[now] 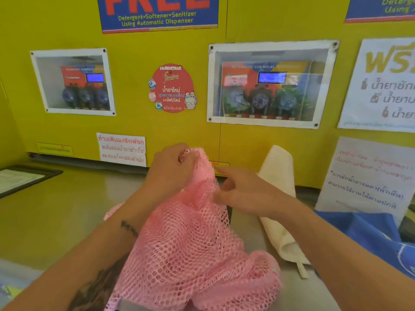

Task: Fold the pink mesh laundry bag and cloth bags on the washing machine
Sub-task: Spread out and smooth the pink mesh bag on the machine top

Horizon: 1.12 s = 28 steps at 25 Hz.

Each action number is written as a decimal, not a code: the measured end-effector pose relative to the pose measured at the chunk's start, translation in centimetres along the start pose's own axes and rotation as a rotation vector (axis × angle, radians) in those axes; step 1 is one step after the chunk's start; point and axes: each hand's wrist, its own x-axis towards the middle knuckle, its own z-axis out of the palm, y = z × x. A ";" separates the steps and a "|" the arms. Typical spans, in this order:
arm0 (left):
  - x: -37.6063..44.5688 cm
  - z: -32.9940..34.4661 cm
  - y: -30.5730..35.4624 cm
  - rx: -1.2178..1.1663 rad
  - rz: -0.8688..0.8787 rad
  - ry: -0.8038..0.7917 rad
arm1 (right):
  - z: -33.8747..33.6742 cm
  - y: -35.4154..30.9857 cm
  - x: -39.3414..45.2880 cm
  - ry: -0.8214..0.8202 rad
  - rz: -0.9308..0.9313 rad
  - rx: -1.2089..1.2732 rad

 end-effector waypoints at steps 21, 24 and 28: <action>1.7 -11.6 -3.0 -0.013 -0.140 -0.303 | -3.4 -4.3 8.6 0.601 -0.183 0.149; -0.6 -11.1 -2.6 0.076 -0.267 -0.671 | -4.7 -7.3 10.1 0.639 -0.304 0.166; -2.1 -7.4 -1.2 -0.086 -0.286 -0.422 | -4.1 -10.1 11.3 0.379 -0.246 0.065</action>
